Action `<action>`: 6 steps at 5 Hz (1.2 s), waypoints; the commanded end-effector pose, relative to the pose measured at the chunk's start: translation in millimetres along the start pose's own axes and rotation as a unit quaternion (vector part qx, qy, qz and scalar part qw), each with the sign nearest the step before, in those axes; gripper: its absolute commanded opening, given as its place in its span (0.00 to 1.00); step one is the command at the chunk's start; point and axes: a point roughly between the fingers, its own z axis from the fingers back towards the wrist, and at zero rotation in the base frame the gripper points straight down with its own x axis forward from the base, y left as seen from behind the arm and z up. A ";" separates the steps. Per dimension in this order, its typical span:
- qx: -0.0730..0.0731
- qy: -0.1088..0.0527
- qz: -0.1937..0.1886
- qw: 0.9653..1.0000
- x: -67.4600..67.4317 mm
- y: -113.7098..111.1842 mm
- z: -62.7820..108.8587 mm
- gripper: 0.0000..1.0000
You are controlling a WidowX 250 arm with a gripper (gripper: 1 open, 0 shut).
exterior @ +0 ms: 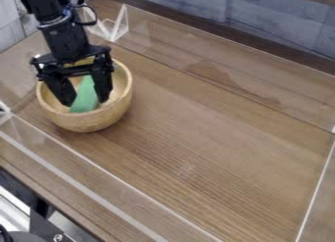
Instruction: Put green object into wooden bowl
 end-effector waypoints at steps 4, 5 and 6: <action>0.003 -0.025 -0.051 0.998 21.1 3.7 34.0 1.00; 0.006 -0.028 -0.085 0.996 21.5 -9.7 46.0 1.00; 0.003 -0.034 -0.101 0.994 15.6 -38.0 47.1 1.00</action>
